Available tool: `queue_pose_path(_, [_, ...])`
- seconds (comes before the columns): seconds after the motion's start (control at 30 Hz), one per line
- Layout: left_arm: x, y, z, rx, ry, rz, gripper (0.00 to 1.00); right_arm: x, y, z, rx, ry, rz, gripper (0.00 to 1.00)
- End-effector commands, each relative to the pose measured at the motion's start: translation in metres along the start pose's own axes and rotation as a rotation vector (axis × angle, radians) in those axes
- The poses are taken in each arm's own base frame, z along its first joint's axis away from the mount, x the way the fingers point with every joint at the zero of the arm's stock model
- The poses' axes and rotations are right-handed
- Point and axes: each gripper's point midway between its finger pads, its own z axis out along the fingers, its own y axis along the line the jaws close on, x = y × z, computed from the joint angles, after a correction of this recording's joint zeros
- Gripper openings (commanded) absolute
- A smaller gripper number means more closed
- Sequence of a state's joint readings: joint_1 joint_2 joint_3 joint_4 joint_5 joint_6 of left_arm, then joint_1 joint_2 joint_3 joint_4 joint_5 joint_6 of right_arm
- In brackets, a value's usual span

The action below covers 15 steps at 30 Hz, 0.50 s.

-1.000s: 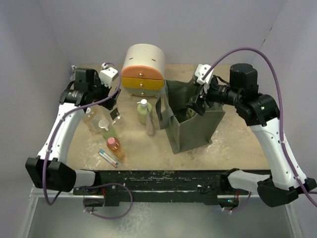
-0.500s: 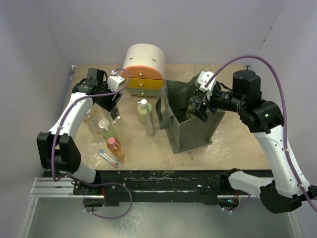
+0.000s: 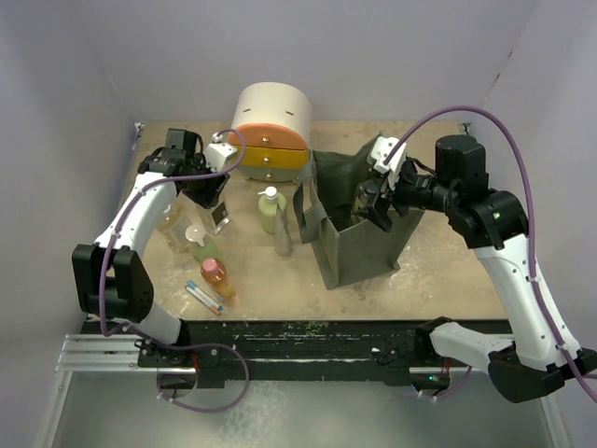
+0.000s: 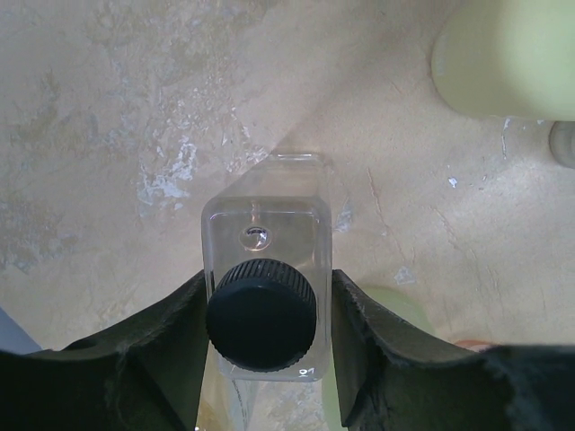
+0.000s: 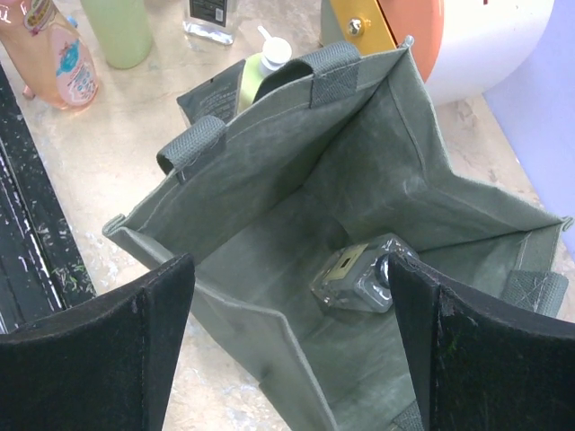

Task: Place the personal care products into the canvas bag
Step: Move the care product at the center of the board.

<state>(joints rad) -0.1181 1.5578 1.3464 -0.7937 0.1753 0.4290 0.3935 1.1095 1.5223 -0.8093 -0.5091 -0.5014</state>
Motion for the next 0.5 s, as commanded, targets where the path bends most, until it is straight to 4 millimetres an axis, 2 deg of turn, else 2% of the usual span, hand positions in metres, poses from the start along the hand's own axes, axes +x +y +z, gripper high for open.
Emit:
queue_pose_path(0.0, [-0.012, -0.009, 0.005, 0.052, -0.047, -0.020, 0.48, -0.008, -0.002, -0.007, 0.019, -0.041, -0.018, 0.89])
queue_pose_path(0.17, [-0.023, -0.030, -0.003, 0.098, -0.068, -0.044, 0.34, -0.007, -0.003, -0.006, 0.017, -0.045, -0.010, 0.89])
queue_pose_path(0.33, [-0.031, -0.068, -0.011, 0.106, -0.073, 0.025, 0.29, -0.006, -0.004, -0.002, 0.007, -0.040, -0.002, 0.89])
queue_pose_path(0.47, [-0.023, -0.069, -0.013, 0.083, -0.066, 0.029, 0.26, -0.010, -0.005, 0.004, -0.019, -0.053, -0.004, 0.89])
